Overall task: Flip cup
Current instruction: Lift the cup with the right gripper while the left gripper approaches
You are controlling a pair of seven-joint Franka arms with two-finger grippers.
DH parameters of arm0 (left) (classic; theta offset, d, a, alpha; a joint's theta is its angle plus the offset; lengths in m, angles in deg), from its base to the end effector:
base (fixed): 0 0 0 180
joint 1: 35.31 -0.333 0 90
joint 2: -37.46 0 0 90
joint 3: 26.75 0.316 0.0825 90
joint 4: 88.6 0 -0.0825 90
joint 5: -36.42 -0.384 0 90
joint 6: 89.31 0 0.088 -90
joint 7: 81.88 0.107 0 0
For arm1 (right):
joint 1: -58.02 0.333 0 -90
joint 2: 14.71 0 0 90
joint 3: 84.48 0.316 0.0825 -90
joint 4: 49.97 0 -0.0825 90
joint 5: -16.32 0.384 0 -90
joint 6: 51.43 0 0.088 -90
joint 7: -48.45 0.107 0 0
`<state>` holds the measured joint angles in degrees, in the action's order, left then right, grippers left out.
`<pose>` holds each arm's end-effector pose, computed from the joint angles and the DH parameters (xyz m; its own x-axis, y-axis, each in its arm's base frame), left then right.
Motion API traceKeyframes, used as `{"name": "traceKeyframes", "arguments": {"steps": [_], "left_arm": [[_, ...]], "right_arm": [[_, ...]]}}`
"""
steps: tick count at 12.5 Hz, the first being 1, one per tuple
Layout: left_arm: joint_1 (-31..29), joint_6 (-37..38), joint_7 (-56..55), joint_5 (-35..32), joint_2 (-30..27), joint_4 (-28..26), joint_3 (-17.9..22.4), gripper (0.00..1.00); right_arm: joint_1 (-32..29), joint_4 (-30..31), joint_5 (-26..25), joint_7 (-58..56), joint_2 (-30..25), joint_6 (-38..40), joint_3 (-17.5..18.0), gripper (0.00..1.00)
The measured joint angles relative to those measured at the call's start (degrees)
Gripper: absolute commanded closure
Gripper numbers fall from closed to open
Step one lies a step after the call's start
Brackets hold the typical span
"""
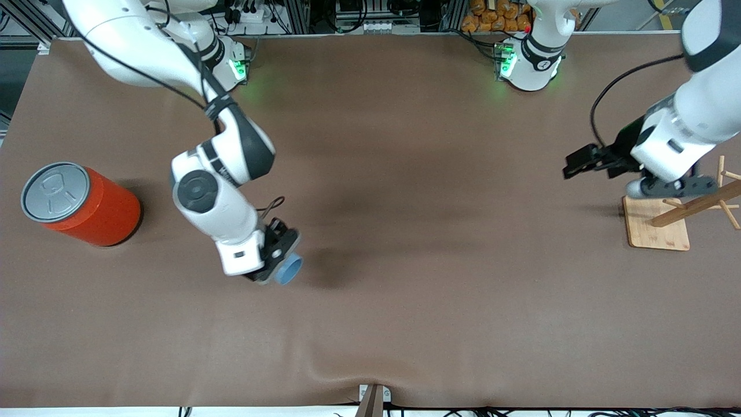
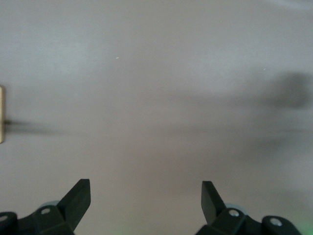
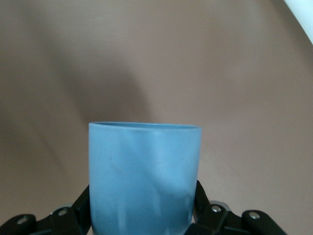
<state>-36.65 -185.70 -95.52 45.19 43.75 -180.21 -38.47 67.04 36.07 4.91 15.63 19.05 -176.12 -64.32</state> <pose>0.5818 -0.1157 0.5605 0.9953 0.0711 -0.0658 0.0810 -0.9834 0.1621 0.6478 0.3035 0.3510 0.4311 0.8952 0.1129 0.8970 -0.4387 0.0531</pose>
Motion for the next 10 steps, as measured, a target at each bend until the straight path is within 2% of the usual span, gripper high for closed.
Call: {"name": "traceKeyframes", "arguments": {"steps": [3,5,10], "left_arm": [[-0.2,-1.6,-0.3,2.5,3.3,0.0,-0.6,0.00],[-0.8,-1.7,-0.2,4.0,4.5,0.0,-0.5,0.00],[-2.6,-1.7,0.0,5.8,5.2,-0.1,-0.5,0.00]], "right_arm": [[3.4,0.0,0.0,-10.2,-0.4,1.1,0.6,0.30],[6.5,0.3,0.0,-12.3,0.3,1.2,0.8,0.30],[14.9,0.8,0.0,-12.4,7.7,-6.9,0.7,0.30]]}}
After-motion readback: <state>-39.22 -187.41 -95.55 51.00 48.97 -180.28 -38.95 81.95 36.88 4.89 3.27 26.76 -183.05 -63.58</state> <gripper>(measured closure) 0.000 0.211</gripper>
